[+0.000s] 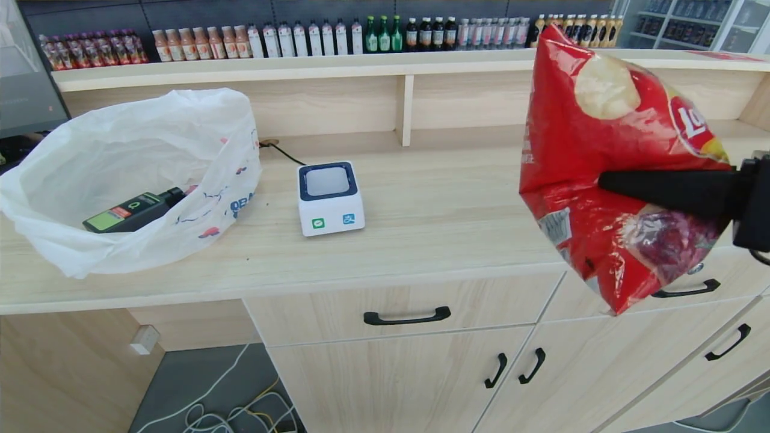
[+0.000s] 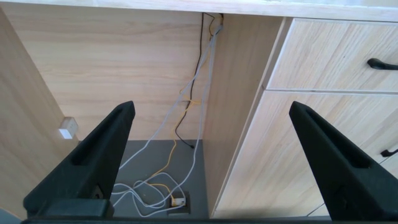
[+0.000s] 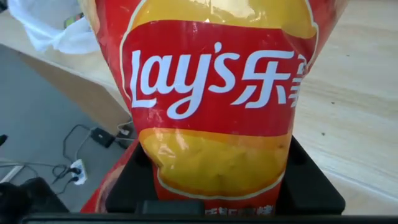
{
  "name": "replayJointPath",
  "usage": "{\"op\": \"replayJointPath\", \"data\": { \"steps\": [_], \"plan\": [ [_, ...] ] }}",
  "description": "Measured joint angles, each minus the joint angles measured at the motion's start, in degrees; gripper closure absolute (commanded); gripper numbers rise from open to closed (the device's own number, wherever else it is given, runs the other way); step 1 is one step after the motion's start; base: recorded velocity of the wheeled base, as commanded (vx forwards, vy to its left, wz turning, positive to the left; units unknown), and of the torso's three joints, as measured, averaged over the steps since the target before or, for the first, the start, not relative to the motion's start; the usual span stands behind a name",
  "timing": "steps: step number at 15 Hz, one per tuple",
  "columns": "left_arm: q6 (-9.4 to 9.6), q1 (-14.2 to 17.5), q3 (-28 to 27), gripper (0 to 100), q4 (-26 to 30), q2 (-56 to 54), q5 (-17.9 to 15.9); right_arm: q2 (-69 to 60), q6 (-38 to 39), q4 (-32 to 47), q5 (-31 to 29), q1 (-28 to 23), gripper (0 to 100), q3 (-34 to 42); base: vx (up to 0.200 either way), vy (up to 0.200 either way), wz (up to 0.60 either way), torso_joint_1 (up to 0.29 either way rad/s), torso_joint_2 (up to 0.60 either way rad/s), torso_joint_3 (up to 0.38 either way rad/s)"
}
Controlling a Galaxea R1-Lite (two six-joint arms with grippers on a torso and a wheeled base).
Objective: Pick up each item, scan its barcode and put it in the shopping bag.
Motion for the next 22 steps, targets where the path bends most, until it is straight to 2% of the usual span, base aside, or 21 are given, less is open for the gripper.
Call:
{"op": "replayJointPath", "data": {
  "steps": [2, 4, 8, 11, 14, 16, 20, 22],
  "plan": [
    [0.02, 0.00, 0.00, 0, 0.00, 0.00, 0.02, -0.13, 3.58, -7.90, 6.41, 0.00, 100, 6.24, 0.000, 0.000, 0.00, 0.000, 0.00, 0.000],
    [0.00, 0.00, 0.00, 0, 0.00, 0.00, 0.00, -0.22, 10.00, -18.69, 9.45, -0.02, 100, 12.39, 0.000, 0.000, 0.00, 0.000, 0.00, 0.000],
    [0.00, 0.00, 0.00, 0, 0.00, 0.00, 0.00, 0.44, 20.88, -37.99, 11.78, 1.12, 100, 23.69, 0.000, 0.000, 0.00, 0.000, 0.00, 0.000],
    [0.00, 0.00, 0.00, 0, 0.00, 0.00, 0.02, 4.24, 35.94, -55.61, 12.32, 3.17, 100, 28.82, 0.000, 0.000, 0.00, 0.000, 0.00, 0.000],
    [0.00, 0.00, 0.00, 0, 0.05, 0.00, 0.02, 8.96, 44.35, -70.91, 12.54, 4.00, 100, 32.20, 0.000, 0.000, 0.00, 0.000, 0.00, 0.000],
    [0.00, 0.00, 0.00, 0, 0.00, 0.00, 0.02, 12.01, 46.86, -77.35, 12.64, 6.14, 100, 33.83, 0.000, 0.000, 0.00, 0.000, 0.00, 0.000],
    [0.02, 0.00, 0.00, 0, 0.00, 0.00, 0.00, 15.08, 55.04, -86.68, 12.53, 13.97, 100, 36.52, 0.000, 0.000, 0.00, 0.000, 0.00, 0.000],
    [0.00, 0.00, 0.00, 0, 0.00, 0.00, 0.00, 16.42, 59.28, -87.02, 12.24, 15.69, 100, 36.56, 0.000, 0.000, 0.00, 0.000, 0.00, 0.000]
  ]
}}
